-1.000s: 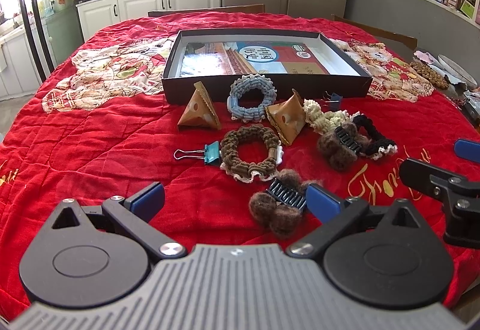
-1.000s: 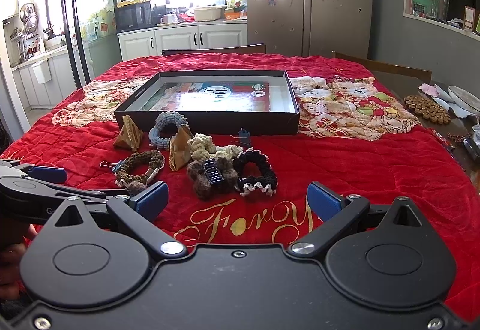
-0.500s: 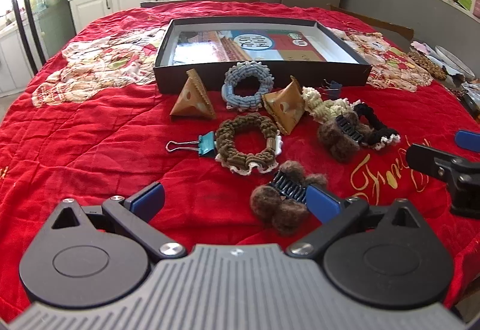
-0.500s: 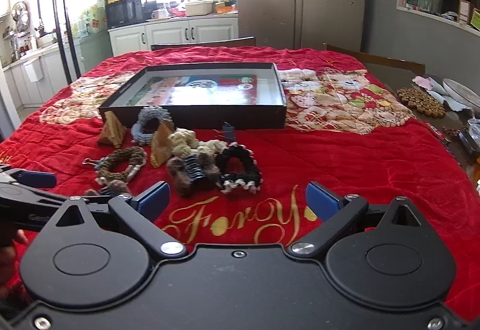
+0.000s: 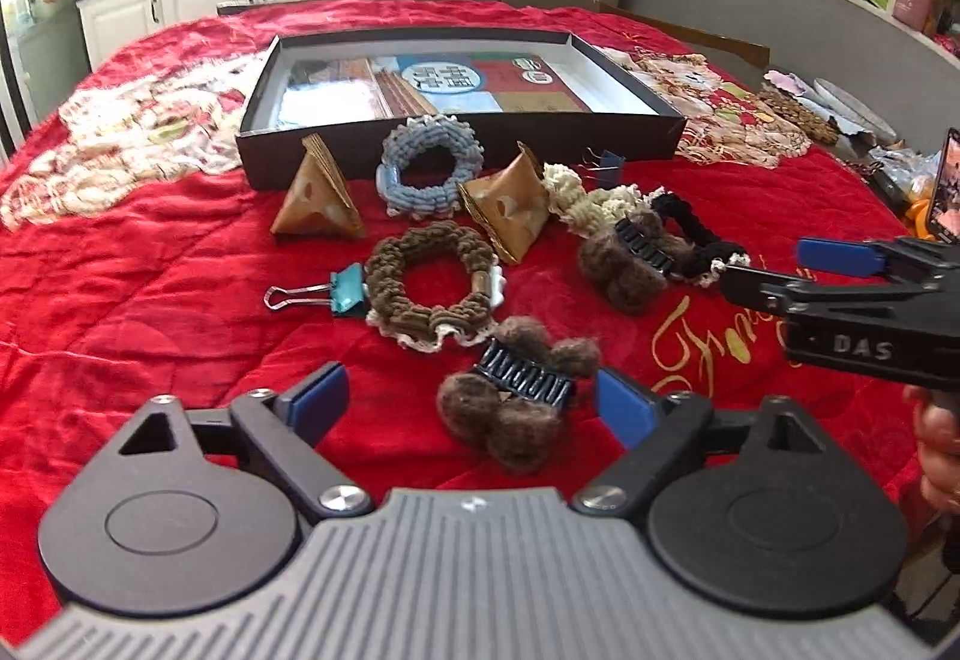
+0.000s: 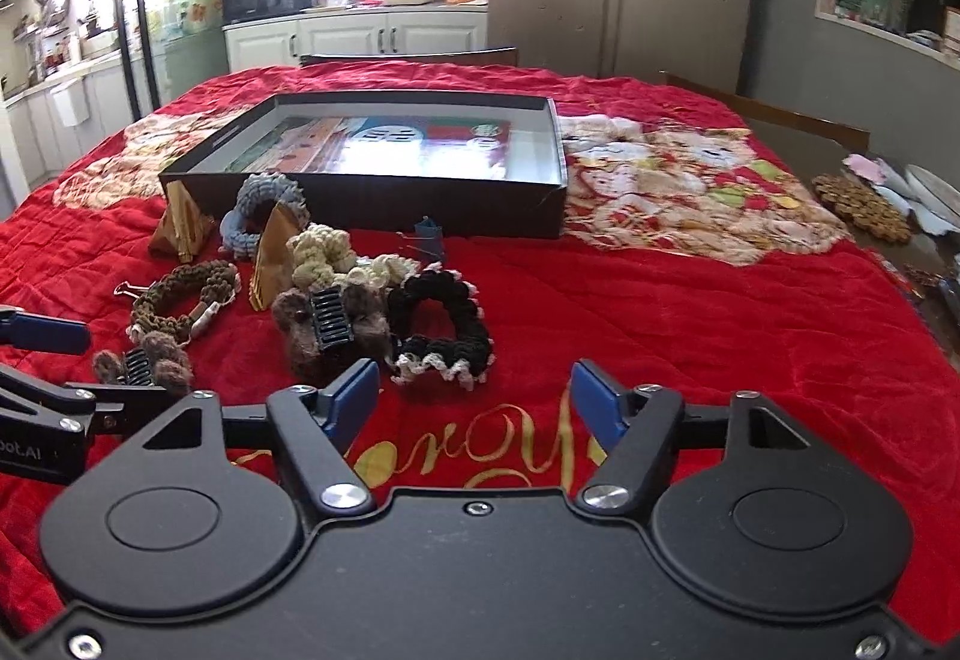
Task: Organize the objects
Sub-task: 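Move left gripper to brown pompom comb clip while right gripper approaches black lace scrunchie, then close left gripper on pompom clip while right gripper closes on black scrunchie, then lift and carry both held items over the open black box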
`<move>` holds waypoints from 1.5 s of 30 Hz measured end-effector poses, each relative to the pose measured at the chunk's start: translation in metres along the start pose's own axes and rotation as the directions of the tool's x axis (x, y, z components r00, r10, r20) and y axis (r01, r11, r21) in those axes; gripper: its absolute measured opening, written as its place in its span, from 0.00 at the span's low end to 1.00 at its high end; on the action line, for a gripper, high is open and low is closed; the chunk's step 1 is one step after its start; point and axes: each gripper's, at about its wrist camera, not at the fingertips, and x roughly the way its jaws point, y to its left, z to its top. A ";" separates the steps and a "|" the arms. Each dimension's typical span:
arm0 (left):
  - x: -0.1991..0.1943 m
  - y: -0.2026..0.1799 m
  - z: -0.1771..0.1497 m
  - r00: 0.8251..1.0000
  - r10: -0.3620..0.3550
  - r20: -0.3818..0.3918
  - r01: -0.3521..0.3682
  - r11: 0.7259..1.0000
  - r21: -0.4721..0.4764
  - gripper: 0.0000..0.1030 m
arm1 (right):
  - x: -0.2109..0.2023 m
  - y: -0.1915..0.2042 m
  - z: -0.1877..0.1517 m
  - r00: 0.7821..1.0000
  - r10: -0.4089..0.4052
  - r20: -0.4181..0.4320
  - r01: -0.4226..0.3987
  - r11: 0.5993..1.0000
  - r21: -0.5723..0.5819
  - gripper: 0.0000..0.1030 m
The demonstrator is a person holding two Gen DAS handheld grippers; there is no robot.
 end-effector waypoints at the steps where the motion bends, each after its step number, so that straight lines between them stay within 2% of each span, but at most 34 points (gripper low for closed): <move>1: 0.002 0.001 0.000 1.000 -0.009 -0.004 0.009 1.000 -0.006 0.87 | 0.004 0.002 0.001 1.000 0.003 0.001 -0.003 1.000 -0.018 0.66; 4: 0.005 0.003 0.000 0.999 -0.031 -0.007 0.031 0.999 -0.014 0.79 | 0.014 0.006 0.005 1.000 0.007 -0.003 -0.008 0.999 -0.043 0.63; 7: 0.007 0.003 0.001 0.999 -0.050 -0.009 0.050 0.999 -0.012 0.71 | 0.024 0.009 0.008 1.000 0.015 -0.016 -0.016 0.998 -0.057 0.55; 12: 0.008 0.002 0.001 0.997 -0.078 -0.013 0.078 0.997 -0.003 0.50 | 0.038 0.008 0.007 0.998 0.045 -0.047 -0.047 0.998 -0.045 0.38; 13: 0.009 0.001 0.000 0.996 -0.084 -0.014 0.084 0.996 -0.002 0.49 | 0.039 0.008 0.006 0.997 0.052 -0.052 -0.054 0.998 -0.037 0.37; 15: 0.009 0.001 0.000 0.996 -0.089 -0.013 0.089 0.996 -0.001 0.47 | 0.039 0.005 0.004 0.997 0.056 -0.048 -0.057 0.998 -0.029 0.26; 17: 0.008 0.001 0.000 0.995 -0.095 -0.010 0.095 0.995 -0.003 0.45 | 0.038 0.003 0.004 0.997 0.063 -0.040 -0.063 0.998 -0.014 0.22; 24: 0.001 0.003 0.004 0.994 -0.109 0.014 0.109 0.994 -0.004 0.42 | 0.027 -0.004 0.009 0.998 0.064 -0.004 -0.064 0.998 0.008 0.18; 30: -0.011 0.003 0.015 0.991 -0.115 0.066 0.115 0.993 0.011 0.42 | 0.015 -0.006 0.024 0.997 0.055 0.045 -0.055 0.998 -0.002 0.18; 41: -0.007 0.027 0.075 0.982 -0.050 0.184 0.056 0.998 -0.027 0.42 | 0.026 -0.001 0.079 0.990 0.062 0.128 -0.062 0.998 -0.005 0.18; 45: 0.009 0.039 0.107 0.975 0.013 0.220 -0.003 0.999 -0.049 0.42 | 0.044 0.006 0.104 0.987 0.052 0.153 -0.048 0.999 -0.025 0.18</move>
